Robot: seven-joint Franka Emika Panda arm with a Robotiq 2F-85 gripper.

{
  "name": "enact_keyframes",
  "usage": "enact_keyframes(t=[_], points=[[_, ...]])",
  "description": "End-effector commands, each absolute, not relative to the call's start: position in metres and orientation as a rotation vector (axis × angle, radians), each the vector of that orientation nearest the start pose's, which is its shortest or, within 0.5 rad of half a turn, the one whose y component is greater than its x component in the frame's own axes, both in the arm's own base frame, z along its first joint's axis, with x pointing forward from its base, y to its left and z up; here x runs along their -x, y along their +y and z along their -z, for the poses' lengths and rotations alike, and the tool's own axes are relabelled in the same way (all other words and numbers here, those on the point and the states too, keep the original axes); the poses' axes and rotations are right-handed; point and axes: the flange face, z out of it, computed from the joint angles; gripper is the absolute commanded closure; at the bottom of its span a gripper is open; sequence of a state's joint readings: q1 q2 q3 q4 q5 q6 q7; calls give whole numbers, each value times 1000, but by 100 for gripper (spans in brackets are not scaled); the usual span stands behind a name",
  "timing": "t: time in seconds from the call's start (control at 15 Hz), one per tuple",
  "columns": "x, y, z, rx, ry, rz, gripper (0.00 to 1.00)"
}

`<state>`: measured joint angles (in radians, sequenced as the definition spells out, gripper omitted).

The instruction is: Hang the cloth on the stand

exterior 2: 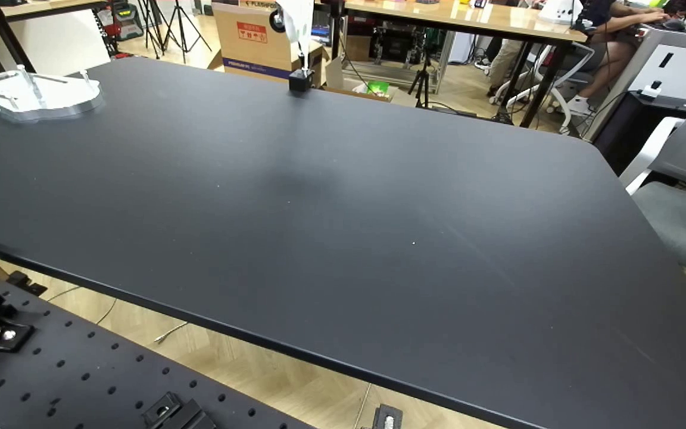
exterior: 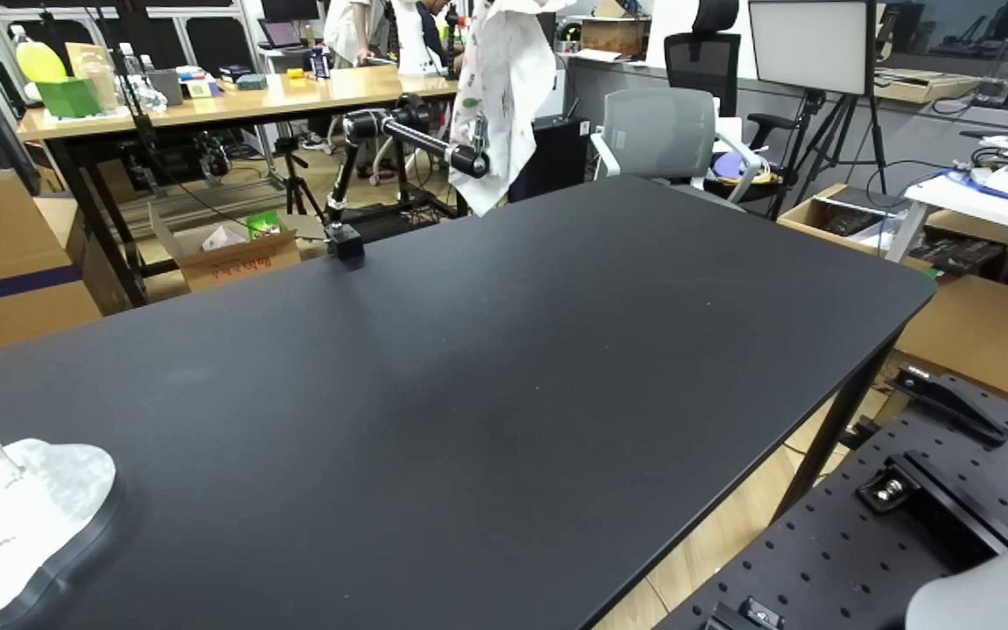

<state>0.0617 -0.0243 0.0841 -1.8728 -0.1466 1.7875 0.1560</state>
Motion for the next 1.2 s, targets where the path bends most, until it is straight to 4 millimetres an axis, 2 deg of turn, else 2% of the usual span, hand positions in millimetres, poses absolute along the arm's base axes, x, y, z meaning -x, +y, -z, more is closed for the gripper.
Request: enact_keyframes(t=[0.0, 0.2, 0.4, 0.87, 1.13], points=[[-553, 60, -498, 3239, -32, -200, 99], [-561, 63, -480, 3209, -100, -268, 99], [-576, 64, -471, 3216, -133, -259, 99], [-621, 61, -484, 3218, -89, -154, 99], [-635, 65, -480, 3218, -95, -151, 99]])
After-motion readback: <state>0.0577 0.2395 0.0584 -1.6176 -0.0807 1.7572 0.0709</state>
